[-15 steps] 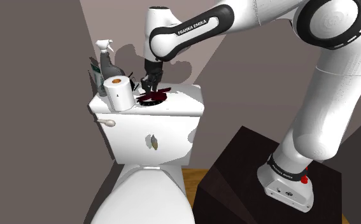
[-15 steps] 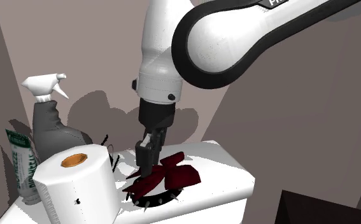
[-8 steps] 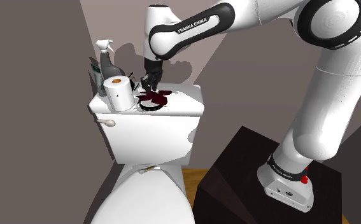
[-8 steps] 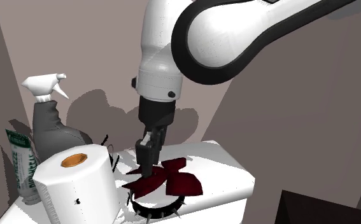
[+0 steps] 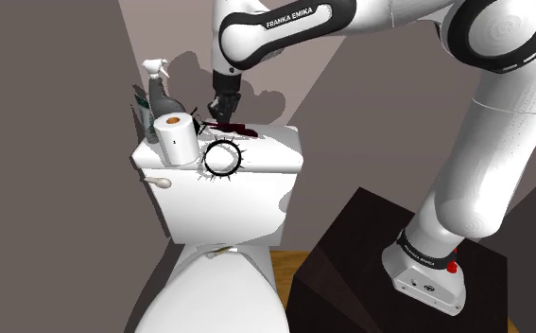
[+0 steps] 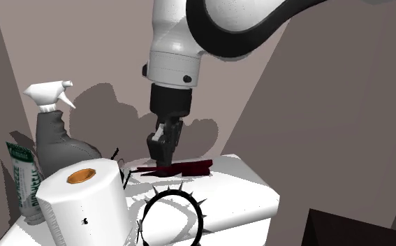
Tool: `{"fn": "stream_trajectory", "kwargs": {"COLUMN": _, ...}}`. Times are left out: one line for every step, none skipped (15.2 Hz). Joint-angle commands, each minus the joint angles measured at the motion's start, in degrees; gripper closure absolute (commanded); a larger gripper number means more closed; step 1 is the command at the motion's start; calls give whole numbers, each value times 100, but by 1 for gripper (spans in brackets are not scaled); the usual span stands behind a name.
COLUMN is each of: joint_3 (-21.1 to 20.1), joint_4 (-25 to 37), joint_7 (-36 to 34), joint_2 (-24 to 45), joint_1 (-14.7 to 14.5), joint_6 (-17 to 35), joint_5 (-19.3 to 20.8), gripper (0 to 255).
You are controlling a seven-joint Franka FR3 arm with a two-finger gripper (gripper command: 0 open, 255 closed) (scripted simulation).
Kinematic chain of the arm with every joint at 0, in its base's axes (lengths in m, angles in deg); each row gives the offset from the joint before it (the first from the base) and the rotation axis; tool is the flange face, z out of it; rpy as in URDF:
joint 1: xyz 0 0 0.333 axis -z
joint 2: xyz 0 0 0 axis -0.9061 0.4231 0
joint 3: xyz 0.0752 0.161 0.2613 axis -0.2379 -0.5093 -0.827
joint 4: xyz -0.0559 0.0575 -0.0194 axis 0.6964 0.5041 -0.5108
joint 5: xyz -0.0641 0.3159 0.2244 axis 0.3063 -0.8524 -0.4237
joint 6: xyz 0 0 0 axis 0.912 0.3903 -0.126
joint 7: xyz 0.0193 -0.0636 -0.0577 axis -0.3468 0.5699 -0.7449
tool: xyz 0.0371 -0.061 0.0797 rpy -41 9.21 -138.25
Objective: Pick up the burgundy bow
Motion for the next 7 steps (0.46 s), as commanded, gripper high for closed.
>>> {"fn": "stream_trajectory", "kwargs": {"joint_3": 1, "joint_4": 75, "joint_7": 7, "joint_2": -56, "joint_1": 6, "joint_6": -133, "joint_5": -11, "gripper": 255}}
{"fn": "stream_trajectory", "kwargs": {"joint_3": 1, "joint_4": 137, "joint_7": 7, "joint_2": -69, "joint_1": 6, "joint_6": -207, "joint_5": -13, "gripper": 255}}
{"fn": "stream_trajectory", "kwargs": {"joint_3": 0, "joint_4": 199, "joint_7": 6, "joint_2": -80, "joint_1": 6, "joint_6": -281, "joint_5": -15, "gripper": 255}}
{"fn": "stream_trajectory", "kwargs": {"joint_3": 0, "joint_4": 263, "joint_7": 5, "joint_2": -90, "joint_1": 7, "joint_6": -355, "joint_5": -17, "gripper": 255}}
{"fn": "stream_trajectory", "kwargs": {"joint_3": 0, "joint_4": 329, "joint_7": 4, "joint_2": -100, "joint_1": 7, "joint_6": -430, "joint_5": -18, "gripper": 255}}
{"fn": "stream_trajectory", "kwargs": {"joint_3": 0, "joint_4": 337, "joint_7": 4, "joint_2": -102, "joint_1": 7, "joint_6": -441, "joint_5": -18, "gripper": 255}}
{"fn": "stream_trajectory", "kwargs": {"joint_3": 0, "joint_4": 338, "joint_7": 4, "joint_2": -101, "joint_1": 7, "joint_6": -441, "joint_5": -18, "gripper": 255}}
